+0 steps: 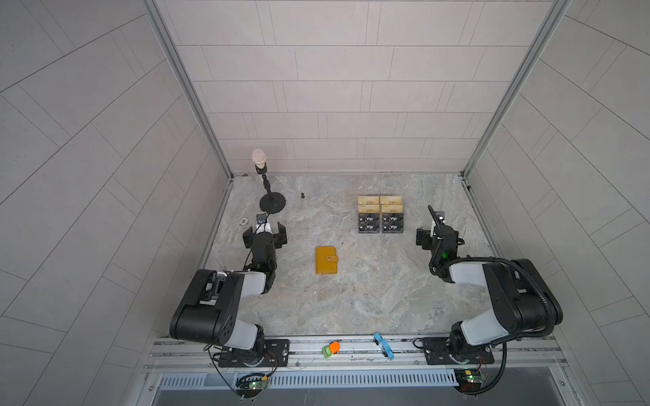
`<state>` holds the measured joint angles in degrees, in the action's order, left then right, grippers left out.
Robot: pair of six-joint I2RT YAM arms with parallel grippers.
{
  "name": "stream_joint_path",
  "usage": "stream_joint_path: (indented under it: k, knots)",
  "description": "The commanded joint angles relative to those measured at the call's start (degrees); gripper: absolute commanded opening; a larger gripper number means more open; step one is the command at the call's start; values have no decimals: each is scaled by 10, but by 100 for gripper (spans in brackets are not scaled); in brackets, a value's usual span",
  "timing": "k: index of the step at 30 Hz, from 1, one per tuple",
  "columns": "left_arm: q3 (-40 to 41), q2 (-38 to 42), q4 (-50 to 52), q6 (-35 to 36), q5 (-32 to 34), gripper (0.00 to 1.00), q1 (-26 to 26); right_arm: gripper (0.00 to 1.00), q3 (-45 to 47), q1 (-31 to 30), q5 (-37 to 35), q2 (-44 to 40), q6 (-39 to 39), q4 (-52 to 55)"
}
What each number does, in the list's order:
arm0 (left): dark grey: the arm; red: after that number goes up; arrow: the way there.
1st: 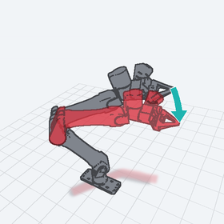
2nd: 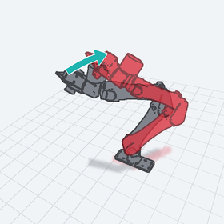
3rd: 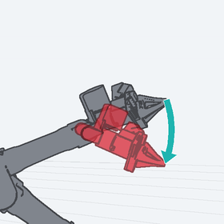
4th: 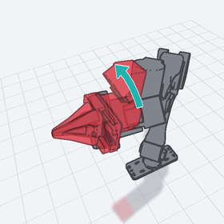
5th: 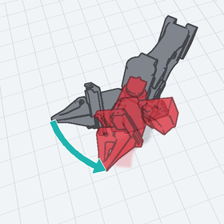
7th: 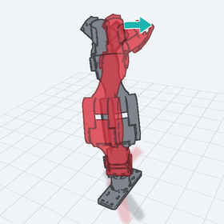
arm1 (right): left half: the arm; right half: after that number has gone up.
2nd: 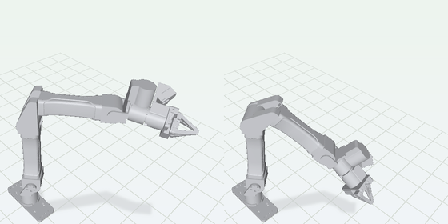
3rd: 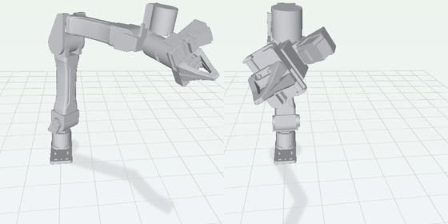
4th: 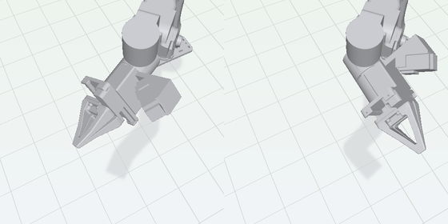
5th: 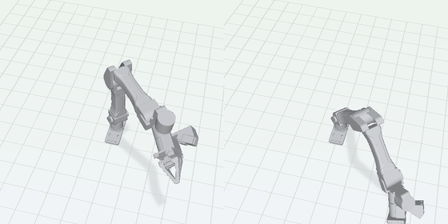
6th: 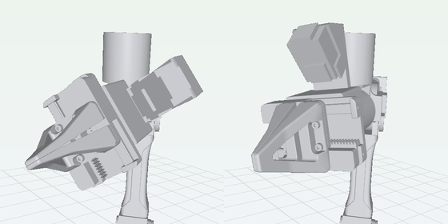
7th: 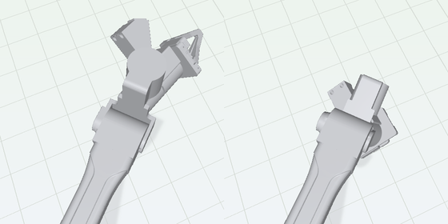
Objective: Insert credit cards into a card holder
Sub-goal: Pick up the card holder from the center of the table.
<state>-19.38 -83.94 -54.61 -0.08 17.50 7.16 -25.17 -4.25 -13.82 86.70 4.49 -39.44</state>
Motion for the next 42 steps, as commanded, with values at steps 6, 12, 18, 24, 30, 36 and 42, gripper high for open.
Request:
stream_joint_path:
  k: [6, 12, 18, 24, 30, 36, 42]
  knots:
    - [-7, -3, -10, 6, -3, 100, -2, 99, -7, -4, -9, 4, -7, -7]
    - [-8, -2, -8, 3, -3, 100, -6, 100, -7, -4, -8, 5, -6, -7]
    - [-8, -2, -8, 3, -3, 100, -6, 99, -6, -4, -9, 5, -7, -7]
    - [-8, -2, -8, 4, -3, 100, -6, 97, -6, -4, -9, 4, -7, -7]
    - [-8, -3, -9, 4, -4, 100, -6, 97, -6, -4, -9, 4, -8, -7]
    - [-31, 38, 59, -4, 7, 100, -8, 96, -12, -4, -28, -18, 2, 16]
    - [-99, 103, 238, -24, 24, 100, -6, 94, -78, -4, -51, -109, 6, 191]
